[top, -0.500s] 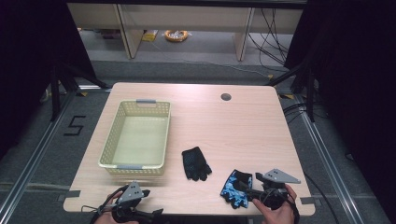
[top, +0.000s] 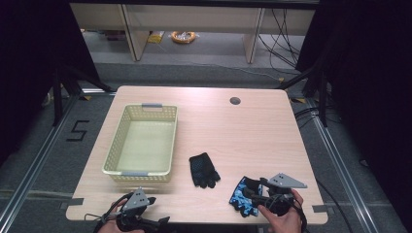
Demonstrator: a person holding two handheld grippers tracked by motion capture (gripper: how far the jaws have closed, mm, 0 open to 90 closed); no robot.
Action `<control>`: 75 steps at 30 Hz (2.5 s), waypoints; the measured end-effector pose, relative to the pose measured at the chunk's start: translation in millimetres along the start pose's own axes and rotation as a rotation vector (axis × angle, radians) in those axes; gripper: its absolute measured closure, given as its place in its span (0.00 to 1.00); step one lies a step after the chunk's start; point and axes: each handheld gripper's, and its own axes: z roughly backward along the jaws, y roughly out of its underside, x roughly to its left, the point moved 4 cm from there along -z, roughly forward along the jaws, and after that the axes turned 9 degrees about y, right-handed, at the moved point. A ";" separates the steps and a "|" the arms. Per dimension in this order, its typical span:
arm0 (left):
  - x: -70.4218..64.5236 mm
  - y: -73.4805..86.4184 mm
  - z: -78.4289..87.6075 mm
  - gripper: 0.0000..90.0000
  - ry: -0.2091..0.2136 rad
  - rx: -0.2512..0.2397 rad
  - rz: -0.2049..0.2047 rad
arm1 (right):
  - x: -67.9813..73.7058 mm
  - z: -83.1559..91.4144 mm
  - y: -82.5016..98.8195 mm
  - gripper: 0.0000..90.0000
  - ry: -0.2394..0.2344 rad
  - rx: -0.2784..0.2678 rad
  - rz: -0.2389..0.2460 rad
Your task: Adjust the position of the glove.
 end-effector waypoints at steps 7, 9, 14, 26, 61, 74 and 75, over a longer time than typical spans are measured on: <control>0.6 -0.4 0.4 0.19 -0.002 -0.003 -0.003 | 8.1 -5.0 -7.5 0.32 -0.035 -0.015 0.015; 0.6 -0.4 0.2 0.19 -0.002 -0.003 -0.004 | 9.7 -5.0 -9.4 0.32 -0.030 0.003 0.014; 1.3 -0.5 -0.6 0.19 -0.001 -0.003 -0.005 | 14.2 -11.8 -19.0 0.32 -0.032 -0.006 0.012; 2.7 0.3 -0.6 0.19 -0.018 0.001 0.011 | 36.2 -39.1 -49.0 0.34 -0.035 0.020 0.059; 1.0 -2.1 0.6 0.19 -0.003 -0.043 0.019 | 83.0 -136.0 -79.9 0.44 -0.063 0.247 0.093; 0.2 -2.2 1.4 0.19 0.002 -0.042 0.012 | 90.6 -151.6 -73.1 0.55 -0.028 0.279 0.181; 0.4 -2.1 1.5 0.19 0.002 -0.041 0.014 | 89.3 -150.6 -73.1 0.63 -0.039 0.275 0.203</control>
